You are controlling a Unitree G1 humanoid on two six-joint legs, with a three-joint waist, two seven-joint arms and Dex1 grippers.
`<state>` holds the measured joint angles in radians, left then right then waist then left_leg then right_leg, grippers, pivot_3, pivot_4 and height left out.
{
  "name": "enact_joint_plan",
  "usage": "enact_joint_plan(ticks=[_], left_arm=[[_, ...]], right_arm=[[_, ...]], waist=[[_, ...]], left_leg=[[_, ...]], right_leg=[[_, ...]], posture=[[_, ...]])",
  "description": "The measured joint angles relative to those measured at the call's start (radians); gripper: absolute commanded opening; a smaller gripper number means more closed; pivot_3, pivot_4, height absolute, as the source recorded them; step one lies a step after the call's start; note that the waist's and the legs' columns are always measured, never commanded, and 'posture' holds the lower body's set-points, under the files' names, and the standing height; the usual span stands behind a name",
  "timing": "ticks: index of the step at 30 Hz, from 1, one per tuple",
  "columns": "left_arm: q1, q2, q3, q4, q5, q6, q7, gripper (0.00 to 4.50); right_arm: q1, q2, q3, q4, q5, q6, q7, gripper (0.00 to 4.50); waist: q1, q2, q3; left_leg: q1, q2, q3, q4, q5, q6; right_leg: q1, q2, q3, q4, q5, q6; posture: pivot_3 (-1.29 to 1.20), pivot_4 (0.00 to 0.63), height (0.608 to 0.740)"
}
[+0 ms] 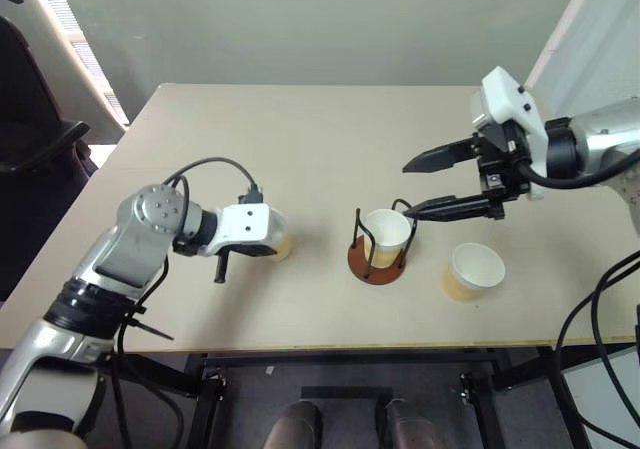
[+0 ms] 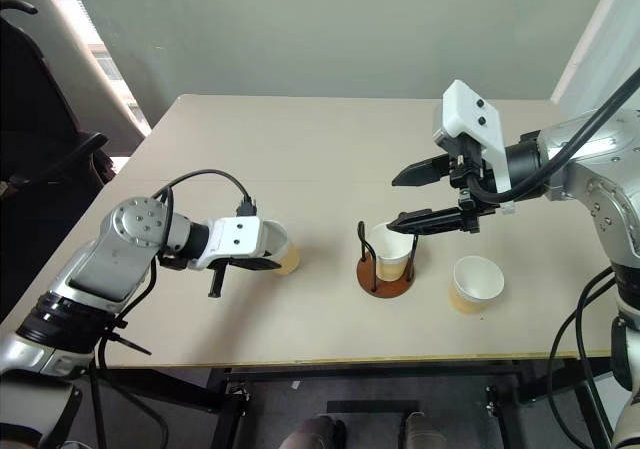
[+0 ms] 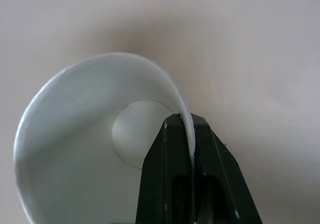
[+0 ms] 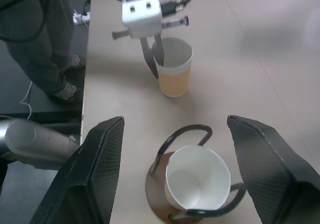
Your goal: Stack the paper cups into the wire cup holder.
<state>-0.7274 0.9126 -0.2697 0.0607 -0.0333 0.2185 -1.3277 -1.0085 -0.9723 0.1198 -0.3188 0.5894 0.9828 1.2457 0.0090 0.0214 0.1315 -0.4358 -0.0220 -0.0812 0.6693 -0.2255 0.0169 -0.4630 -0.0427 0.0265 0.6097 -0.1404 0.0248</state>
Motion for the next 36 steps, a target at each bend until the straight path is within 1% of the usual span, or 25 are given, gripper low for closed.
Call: enact_joint_plan(ticks=[3,8,10,16,18,22,24,30,36], left_arm=[[-0.087,-0.020,0.038,-0.004,-0.077,0.056,-0.045,0.03],[-0.216,-0.071,0.057,-0.010,-0.194,0.147,-0.131,0.03],[-0.258,-0.089,0.057,-0.005,-0.222,0.171,-0.159,0.03],[-0.421,-0.189,0.045,0.079,-0.273,0.202,-0.233,0.03],[-0.470,-0.223,0.014,0.136,-0.277,0.189,-0.242,0.03],[-0.502,-0.247,-0.041,0.206,-0.292,0.156,-0.244,0.03],[-0.534,-0.279,-0.083,0.258,-0.303,0.129,-0.244,0.03],[-0.618,-0.357,-0.197,0.388,-0.333,0.018,-0.245,0.03],[-0.645,-0.393,-0.289,0.493,-0.347,-0.075,-0.245,0.03]], right_arm=[[0.025,-0.028,-0.007,0.000,0.008,-0.002,0.010,3.41],[0.060,-0.036,-0.024,-0.004,0.014,-0.019,0.003,3.41],[0.076,-0.036,-0.028,-0.007,0.014,-0.023,-0.005,3.41],[0.104,-0.038,-0.047,-0.035,0.030,-0.017,-0.043,3.41],[0.121,-0.057,-0.080,-0.061,0.059,0.006,-0.049,3.41],[0.146,-0.101,-0.136,-0.112,0.105,0.046,-0.060,3.41],[0.176,-0.146,-0.176,-0.138,0.135,0.080,-0.067,3.41],[0.206,-0.210,-0.282,-0.208,0.230,0.161,-0.114,3.41],[0.228,-0.230,-0.344,-0.249,0.293,0.204,-0.187,3.41]], waist=[[0.001,0.000,0.000],[0.000,0.000,0.000],[-0.001,0.000,0.000],[0.001,0.000,0.000],[0.004,0.000,0.000],[0.003,0.000,0.000],[0.008,0.000,0.000],[0.013,0.000,0.000],[0.015,0.000,0.000]], left_leg=[[0.000,0.000,0.001,0.000,0.000,0.000],[0.000,0.000,0.001,0.000,0.000,0.001],[0.000,0.000,0.001,0.000,0.000,0.001],[-0.001,0.000,0.002,0.003,0.000,0.003],[-0.002,0.000,0.002,0.004,-0.001,0.004],[-0.003,0.000,0.003,0.005,-0.002,0.006],[-0.005,0.000,0.003,0.007,-0.002,0.007],[-0.008,-0.001,0.004,0.013,-0.008,0.010],[-0.008,-0.002,0.006,0.014,-0.008,0.010]], right_leg=[[0.000,0.000,0.000,0.000,0.000,0.000],[0.000,-0.001,0.000,0.000,0.001,0.002],[0.000,-0.001,0.000,0.000,0.002,0.003],[0.001,-0.001,0.000,-0.002,0.003,0.006],[0.002,-0.002,0.001,-0.002,0.003,0.008],[0.002,-0.002,0.001,-0.002,0.000,0.012],[0.002,-0.002,0.001,-0.002,-0.001,0.014],[0.002,-0.003,0.001,-0.002,-0.001,0.023],[0.002,-0.006,0.001,-0.002,-0.002,0.031]], posture=[[0.00,0.150,0.740],[0.00,0.150,0.740],[0.00,0.150,0.740],[0.00,0.150,0.740],[0.00,0.150,0.740],[0.00,0.150,0.740],[0.00,0.150,0.740],[0.00,0.150,0.740],[0.00,0.150,0.740]])
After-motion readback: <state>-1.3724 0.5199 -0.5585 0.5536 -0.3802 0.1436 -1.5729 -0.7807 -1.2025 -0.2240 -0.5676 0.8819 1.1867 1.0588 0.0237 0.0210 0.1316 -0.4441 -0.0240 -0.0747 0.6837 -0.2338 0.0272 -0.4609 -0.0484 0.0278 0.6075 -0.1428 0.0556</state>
